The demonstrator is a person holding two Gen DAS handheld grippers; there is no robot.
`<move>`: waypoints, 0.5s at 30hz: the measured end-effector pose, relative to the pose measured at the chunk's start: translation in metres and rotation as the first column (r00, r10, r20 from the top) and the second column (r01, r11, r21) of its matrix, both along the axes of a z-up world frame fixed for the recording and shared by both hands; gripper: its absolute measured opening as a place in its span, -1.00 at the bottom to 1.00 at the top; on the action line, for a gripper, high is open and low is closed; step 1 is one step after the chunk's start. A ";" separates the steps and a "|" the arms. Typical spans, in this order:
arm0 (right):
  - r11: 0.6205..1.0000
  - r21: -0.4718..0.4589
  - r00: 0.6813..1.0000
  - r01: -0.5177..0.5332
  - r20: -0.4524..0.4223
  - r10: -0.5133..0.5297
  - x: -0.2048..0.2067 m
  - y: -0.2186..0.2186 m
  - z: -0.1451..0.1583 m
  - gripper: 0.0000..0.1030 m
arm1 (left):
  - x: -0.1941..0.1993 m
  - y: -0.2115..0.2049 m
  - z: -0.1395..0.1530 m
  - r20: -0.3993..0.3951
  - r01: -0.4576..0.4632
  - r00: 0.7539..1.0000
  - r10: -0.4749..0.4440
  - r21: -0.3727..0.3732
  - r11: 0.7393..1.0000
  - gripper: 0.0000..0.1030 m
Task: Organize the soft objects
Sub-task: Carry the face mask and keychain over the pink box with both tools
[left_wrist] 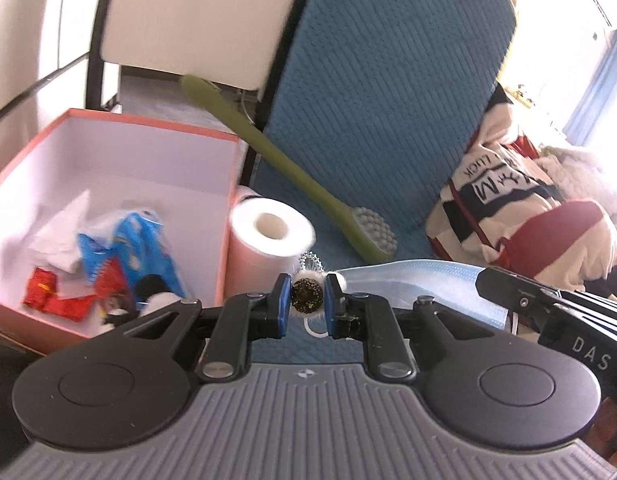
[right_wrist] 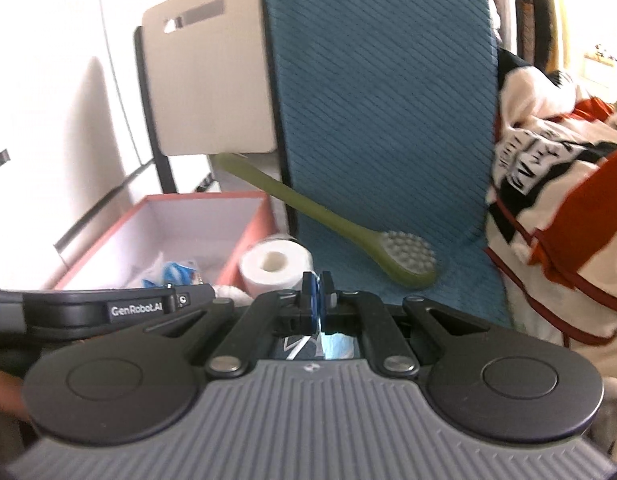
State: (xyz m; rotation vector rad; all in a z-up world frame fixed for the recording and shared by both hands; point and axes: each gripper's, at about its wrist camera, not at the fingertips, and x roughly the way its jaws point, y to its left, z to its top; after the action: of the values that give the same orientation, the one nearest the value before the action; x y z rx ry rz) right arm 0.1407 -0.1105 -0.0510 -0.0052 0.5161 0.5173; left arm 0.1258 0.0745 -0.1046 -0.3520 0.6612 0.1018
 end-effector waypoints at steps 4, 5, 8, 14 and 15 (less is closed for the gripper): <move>0.999 0.003 0.999 -0.042 0.015 0.042 -0.007 0.022 0.007 -0.90 | -0.011 0.021 0.007 0.009 -0.034 0.999 0.034 0.001 0.999 -0.60; 0.999 0.004 0.998 -0.053 0.016 0.053 -0.009 0.027 0.009 -0.90 | -0.014 0.027 0.009 0.012 -0.044 0.999 0.044 0.001 0.999 -0.60; 0.996 0.007 0.996 -0.087 0.021 0.087 -0.014 0.043 0.013 -0.90 | -0.026 0.044 0.014 0.022 -0.076 0.997 0.076 0.004 0.997 -0.60; 0.987 0.007 0.987 -0.159 0.026 0.159 -0.023 0.074 0.019 -0.90 | -0.044 0.077 0.021 0.027 -0.136 0.990 0.136 0.006 0.991 -0.60; 0.985 0.009 0.985 -0.171 0.024 0.171 -0.025 0.078 0.020 -0.90 | -0.046 0.081 0.021 0.026 -0.146 0.989 0.146 0.005 0.989 -0.60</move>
State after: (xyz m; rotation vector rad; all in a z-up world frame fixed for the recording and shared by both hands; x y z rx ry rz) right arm 0.1158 -0.0321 -0.0314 -0.0454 0.4921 0.6870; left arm 0.0794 0.1555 -0.0833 -0.3940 0.6093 0.2389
